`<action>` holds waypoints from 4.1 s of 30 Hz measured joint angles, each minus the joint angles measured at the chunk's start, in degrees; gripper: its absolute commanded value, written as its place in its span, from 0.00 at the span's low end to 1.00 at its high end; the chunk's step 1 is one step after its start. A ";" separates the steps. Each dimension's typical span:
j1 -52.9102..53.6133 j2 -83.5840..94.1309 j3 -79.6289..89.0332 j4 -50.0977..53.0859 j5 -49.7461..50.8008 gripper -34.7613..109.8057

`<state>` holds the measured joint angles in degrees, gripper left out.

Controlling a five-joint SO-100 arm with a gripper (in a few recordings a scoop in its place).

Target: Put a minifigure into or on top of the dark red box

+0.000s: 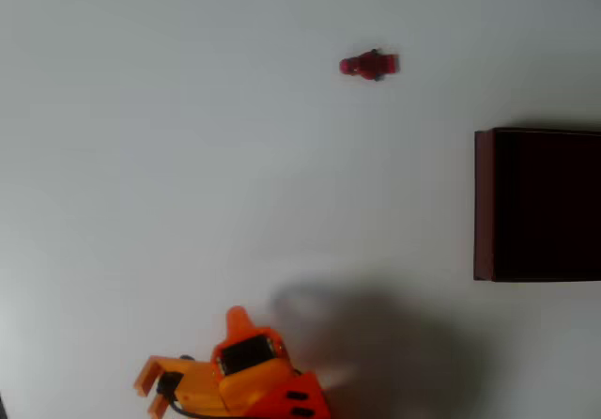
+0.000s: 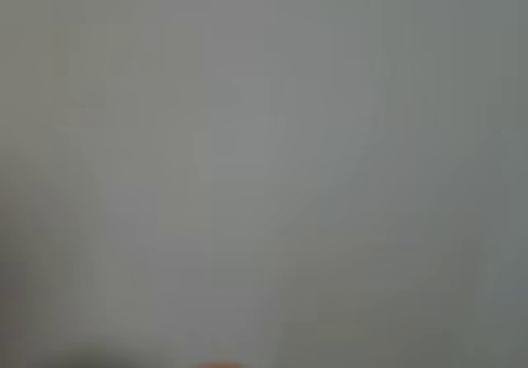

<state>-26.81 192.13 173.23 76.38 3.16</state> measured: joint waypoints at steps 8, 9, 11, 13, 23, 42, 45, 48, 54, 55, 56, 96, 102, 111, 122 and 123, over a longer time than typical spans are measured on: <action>-3.60 0.00 0.00 0.00 0.62 0.33; -3.69 0.09 0.00 0.00 1.67 0.33; -3.78 0.09 -0.18 -0.09 4.13 0.34; -4.66 0.00 -1.67 -0.09 10.37 0.38; -6.15 0.18 -14.85 1.58 18.54 0.36; 8.26 -60.21 -53.61 9.40 9.76 0.38; 12.39 -66.09 -59.33 11.07 6.42 0.38; 15.64 -70.75 -62.67 12.13 2.55 0.38; 22.06 -83.67 -73.04 13.71 -2.99 0.37; 22.41 -86.04 -75.67 14.06 -3.78 0.37; 23.12 -88.51 -78.40 14.33 -4.22 0.37; 34.80 -155.92 -159.26 25.93 -14.24 0.36; 33.84 -159.96 -165.23 25.93 -15.21 0.36; 34.19 -164.62 -170.95 26.10 -16.17 0.37; 33.84 -169.01 -172.27 25.22 -17.23 0.37; 33.84 -169.10 -172.53 25.22 -17.14 0.37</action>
<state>7.03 23.03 0.70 101.60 -13.97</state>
